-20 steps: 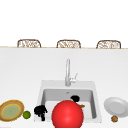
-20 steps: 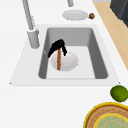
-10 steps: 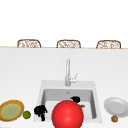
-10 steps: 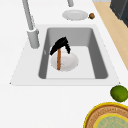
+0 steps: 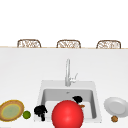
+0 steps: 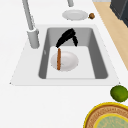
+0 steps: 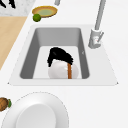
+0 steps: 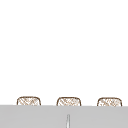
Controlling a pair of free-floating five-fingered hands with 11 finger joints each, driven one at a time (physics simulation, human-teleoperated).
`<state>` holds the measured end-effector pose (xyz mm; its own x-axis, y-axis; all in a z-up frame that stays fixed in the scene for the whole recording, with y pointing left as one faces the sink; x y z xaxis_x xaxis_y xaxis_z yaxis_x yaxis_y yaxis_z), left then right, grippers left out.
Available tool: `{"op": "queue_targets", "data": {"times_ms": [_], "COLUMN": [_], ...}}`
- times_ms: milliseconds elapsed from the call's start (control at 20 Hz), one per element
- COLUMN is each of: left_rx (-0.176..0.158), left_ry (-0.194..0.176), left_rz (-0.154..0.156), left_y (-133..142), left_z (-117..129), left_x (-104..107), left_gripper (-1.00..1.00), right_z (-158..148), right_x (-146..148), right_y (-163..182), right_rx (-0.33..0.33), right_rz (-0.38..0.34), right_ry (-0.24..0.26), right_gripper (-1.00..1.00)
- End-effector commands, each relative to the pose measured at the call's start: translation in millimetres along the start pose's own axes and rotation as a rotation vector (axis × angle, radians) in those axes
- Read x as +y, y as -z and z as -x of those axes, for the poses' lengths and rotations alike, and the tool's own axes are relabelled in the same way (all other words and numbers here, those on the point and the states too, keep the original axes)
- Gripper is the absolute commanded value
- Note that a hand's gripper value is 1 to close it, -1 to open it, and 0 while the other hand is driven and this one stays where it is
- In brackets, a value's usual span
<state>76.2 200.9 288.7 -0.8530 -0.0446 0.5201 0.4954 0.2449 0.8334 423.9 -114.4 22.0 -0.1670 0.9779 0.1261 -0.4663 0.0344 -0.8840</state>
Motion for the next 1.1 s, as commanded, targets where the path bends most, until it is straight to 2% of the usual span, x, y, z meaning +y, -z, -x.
{"op": "queue_targets", "data": {"times_ms": [0,700,1050], "left_rx": [0.0,0.0,0.0], "left_ry": [0.0,0.0,0.0], "left_rz": [0.0,0.0,0.0], "left_y": [0,0,0], "left_z": [0,0,0], "left_x": [0,0,0], "left_gripper": [0.0,0.0,0.0], "right_z": [-1,-7,-10], "right_x": [-17,-80,-104], "right_y": [-27,-132,-197], "right_rx": [-0.005,0.009,0.002], "right_rz": [-0.018,-0.051,-0.038], "right_ry": [0.014,0.011,0.003], "right_gripper": [-1.0,-1.0,-1.0]}}
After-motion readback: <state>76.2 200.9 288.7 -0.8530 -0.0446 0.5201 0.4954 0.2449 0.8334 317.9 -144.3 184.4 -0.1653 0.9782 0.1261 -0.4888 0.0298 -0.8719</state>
